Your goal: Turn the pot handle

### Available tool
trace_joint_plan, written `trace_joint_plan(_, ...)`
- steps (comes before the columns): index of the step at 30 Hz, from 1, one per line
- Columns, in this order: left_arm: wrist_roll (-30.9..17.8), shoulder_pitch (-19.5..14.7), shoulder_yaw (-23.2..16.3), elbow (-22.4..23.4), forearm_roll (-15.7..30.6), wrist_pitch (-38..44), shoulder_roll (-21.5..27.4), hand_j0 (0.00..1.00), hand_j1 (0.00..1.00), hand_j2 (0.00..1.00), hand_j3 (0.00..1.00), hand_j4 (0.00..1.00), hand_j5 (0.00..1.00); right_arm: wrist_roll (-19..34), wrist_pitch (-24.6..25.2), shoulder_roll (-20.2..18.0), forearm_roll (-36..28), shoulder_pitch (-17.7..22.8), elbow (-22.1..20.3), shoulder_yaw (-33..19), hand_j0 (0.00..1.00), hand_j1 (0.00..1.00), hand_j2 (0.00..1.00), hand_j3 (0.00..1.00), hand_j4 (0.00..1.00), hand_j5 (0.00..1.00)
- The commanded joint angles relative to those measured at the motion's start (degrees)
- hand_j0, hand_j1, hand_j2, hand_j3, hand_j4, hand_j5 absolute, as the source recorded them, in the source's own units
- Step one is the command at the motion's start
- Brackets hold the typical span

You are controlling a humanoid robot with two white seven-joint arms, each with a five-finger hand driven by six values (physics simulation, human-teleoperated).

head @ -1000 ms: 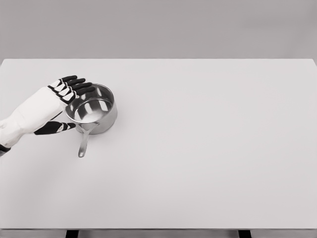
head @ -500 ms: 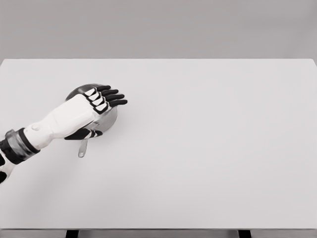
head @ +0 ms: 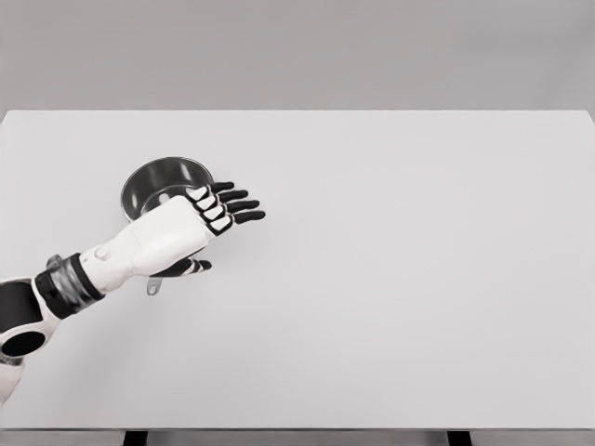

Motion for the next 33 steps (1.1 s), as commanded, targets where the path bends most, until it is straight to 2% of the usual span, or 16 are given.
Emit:
trace_joint_plan(1, 0.0, 0.0, -0.8, 0.0, -1.8, 0.1, 0.2, 1.0, 1.0, 1.0, 1.0, 1.0, 1.0, 0.0, 0.0, 0.0, 0.0, 0.0, 0.0, 0.0, 1.0, 1.0, 1.0, 1.0, 1.0, 1.0)
trace_joint_plan(16, 0.0, 0.3, -0.9, 0.1, -5.0, 0.1, 0.8, 1.0, 1.0, 1.0, 1.0, 1.0, 1.0, 0.0, 0.0, 0.0, 0.0, 0.0, 0.0, 0.0, 1.0, 1.0, 1.0, 1.0, 1.0, 1.0)
trace_joint_plan(18, 0.1, 0.4, -0.8, 0.1, -7.2, 0.1, 0.7, 1.0, 1.0, 1.0, 1.0, 1.0, 1.0, 0.0, 0.0, 0.0, 0.0, 0.0, 0.0, 0.0, 1.0, 1.0, 1.0, 1.0, 1.0, 1.0)
trace_joint_plan(33, 0.0, 1.0, -0.2, 0.1, -7.2, 0.1, 3.5, 1.0, 1.0, 1.0, 1.0, 1.0, 1.0, 0.0, 0.0, 0.0, 0.0, 0.0, 0.0, 0.0, 1.0, 1.0, 1.0, 1.0, 1.0, 1.0)
